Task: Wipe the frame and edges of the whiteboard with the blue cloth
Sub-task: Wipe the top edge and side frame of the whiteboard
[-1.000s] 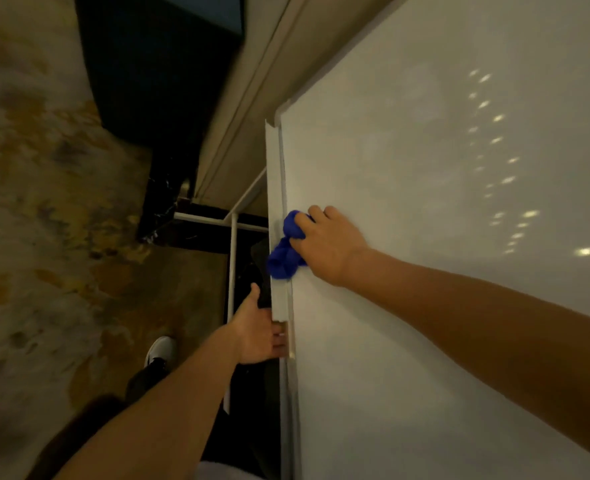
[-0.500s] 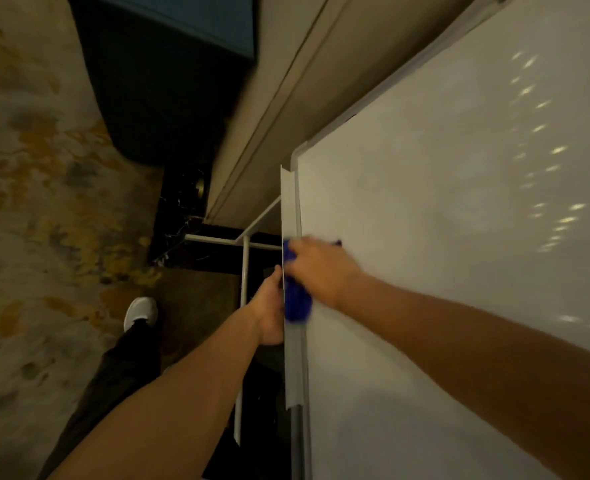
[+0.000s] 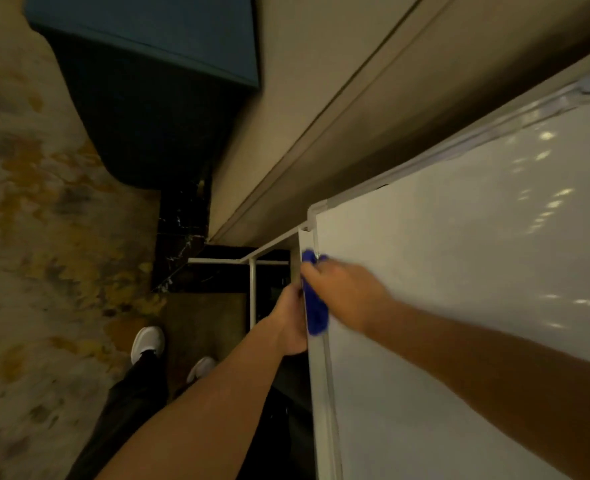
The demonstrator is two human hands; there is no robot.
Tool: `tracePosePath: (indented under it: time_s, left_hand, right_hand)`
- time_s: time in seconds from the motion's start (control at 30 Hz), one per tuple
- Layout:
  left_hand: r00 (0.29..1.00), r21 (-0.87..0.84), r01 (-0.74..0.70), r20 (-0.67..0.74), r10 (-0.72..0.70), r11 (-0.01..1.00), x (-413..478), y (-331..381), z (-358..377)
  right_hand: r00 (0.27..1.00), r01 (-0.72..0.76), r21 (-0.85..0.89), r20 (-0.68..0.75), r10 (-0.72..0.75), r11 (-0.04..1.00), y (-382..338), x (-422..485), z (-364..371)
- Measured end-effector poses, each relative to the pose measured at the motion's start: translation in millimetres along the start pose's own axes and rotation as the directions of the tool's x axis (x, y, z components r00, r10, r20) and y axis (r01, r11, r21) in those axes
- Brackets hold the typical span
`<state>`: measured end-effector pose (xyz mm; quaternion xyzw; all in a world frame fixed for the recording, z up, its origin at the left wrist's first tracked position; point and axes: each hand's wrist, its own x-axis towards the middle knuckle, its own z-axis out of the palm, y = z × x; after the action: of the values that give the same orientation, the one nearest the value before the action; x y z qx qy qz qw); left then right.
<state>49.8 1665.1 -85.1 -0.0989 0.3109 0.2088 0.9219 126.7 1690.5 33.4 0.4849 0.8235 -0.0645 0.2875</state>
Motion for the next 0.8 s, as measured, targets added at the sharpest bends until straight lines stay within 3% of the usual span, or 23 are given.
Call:
tracePosePath:
  time_s: [0.1,0.17,0.27,0.33,0.4,0.5,0.57,0.7,0.8]
  left_hand:
    - [0.997,0.021,0.059,0.047,-0.060,0.998,7.5,12.8,1.3]
    - [0.998,-0.047,0.001,0.059,0.001,0.999,18.0,37.8,5.6]
    - [0.994,-0.077,-0.104,0.017,0.106,0.992,26.5,69.1,17.2]
    - [0.997,-0.016,-0.059,-0.056,0.058,0.998,30.6,73.4,23.0]
    - [0.995,0.041,-0.067,-0.064,0.070,0.997,33.1,69.1,25.8]
    - [0.996,0.079,-0.012,-0.088,0.019,0.997,35.2,70.1,31.2]
    - [0.992,0.127,-0.031,-0.116,0.046,0.991,39.5,83.5,35.4]
    - [0.968,0.128,-0.180,-0.154,0.199,0.975,37.6,100.5,48.9]
    - [0.964,0.178,-0.144,-0.198,0.179,0.973,36.4,100.0,56.3]
  right_hand:
    - [0.974,-0.194,0.037,-0.109,0.197,0.980,23.1,65.6,-22.8]
    - [0.953,-0.247,0.055,-0.170,0.252,0.968,17.2,78.9,-21.1]
    - [0.974,-0.177,0.061,-0.131,0.183,0.982,-9.8,44.0,-0.2]
    - [0.995,-0.065,0.032,-0.072,0.067,0.997,-5.9,23.0,6.7]
    - [0.994,0.009,-0.030,-0.108,-0.013,1.000,18.5,36.3,-1.0]
    - [0.970,-0.146,-0.072,-0.206,0.128,0.987,54.4,93.1,-28.6]
    - [0.961,-0.229,-0.018,-0.167,0.222,0.973,61.6,115.2,-38.8]
    - [0.984,-0.125,-0.032,-0.128,0.120,0.992,32.1,91.5,-22.3]
    - [0.987,-0.120,-0.056,-0.113,0.114,0.991,47.6,88.5,-41.9]
